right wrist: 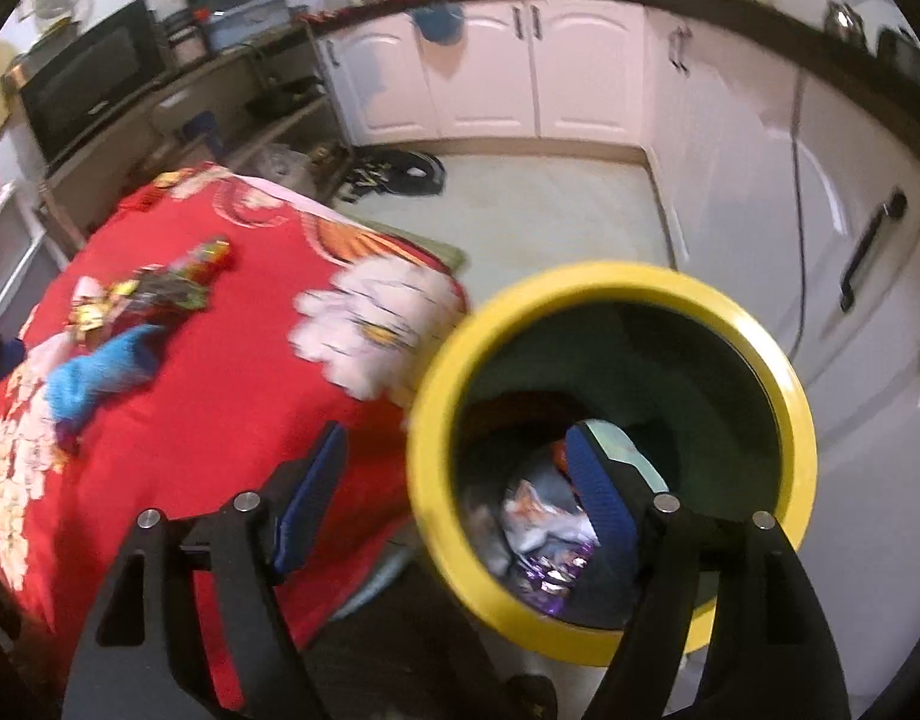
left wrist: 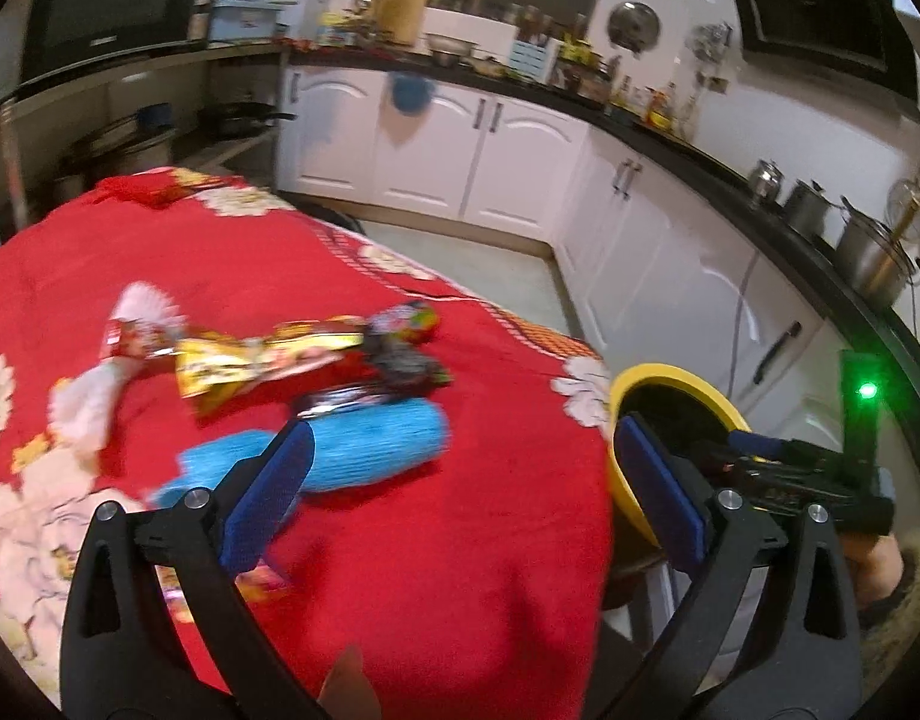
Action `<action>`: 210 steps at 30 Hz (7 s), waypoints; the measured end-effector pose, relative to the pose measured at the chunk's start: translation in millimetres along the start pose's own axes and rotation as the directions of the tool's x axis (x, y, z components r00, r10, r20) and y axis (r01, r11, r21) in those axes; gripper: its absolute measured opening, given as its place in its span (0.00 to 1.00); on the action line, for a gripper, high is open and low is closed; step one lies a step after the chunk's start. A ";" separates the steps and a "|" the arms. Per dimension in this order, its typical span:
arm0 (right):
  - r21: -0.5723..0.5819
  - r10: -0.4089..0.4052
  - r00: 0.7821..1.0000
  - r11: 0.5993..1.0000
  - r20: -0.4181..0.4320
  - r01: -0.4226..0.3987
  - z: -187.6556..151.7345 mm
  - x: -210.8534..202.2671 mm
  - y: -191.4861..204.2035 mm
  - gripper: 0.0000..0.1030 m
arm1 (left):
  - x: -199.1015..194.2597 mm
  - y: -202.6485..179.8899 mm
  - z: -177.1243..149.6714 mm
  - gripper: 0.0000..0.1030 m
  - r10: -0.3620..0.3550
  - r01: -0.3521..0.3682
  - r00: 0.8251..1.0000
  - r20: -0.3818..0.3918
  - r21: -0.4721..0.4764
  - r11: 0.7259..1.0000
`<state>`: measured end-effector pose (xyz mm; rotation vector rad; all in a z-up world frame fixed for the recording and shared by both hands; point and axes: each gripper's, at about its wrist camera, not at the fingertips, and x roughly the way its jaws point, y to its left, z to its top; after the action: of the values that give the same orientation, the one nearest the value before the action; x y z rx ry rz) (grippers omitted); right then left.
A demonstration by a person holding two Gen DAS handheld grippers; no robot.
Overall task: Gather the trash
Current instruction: 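Open the right tool to drop the purple wrapper into the bin, then move both open tools back over the trash on the table, then grasp the white foam fruit net with the left tool while the right tool grasps the blue sponge, then carry the foam net and blue sponge over the trash bin with both tools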
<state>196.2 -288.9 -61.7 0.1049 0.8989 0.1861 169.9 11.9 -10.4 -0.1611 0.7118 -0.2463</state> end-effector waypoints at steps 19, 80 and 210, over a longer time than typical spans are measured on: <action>-0.171 0.209 0.976 0.965 0.060 -0.196 26.1 -25.5 133.5 0.75 | -56.0 93.1 -9.3 0.89 0.153 -0.144 0.987 0.059 -0.136 0.980; -0.282 0.309 0.950 0.909 -0.045 -0.308 18.6 71.5 191.5 0.09 | 21.4 210.4 -23.2 0.14 0.145 -0.162 0.987 -0.074 -0.355 0.921; 0.030 0.034 0.869 0.998 0.494 -0.056 11.8 -179.1 -55.8 0.03 | 18.6 -150.9 4.9 0.11 -0.109 0.074 0.990 0.094 0.316 0.946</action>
<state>103.1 -380.3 73.7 0.2043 0.3870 0.1726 161.4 -137.7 16.2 0.0938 0.5472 -0.4328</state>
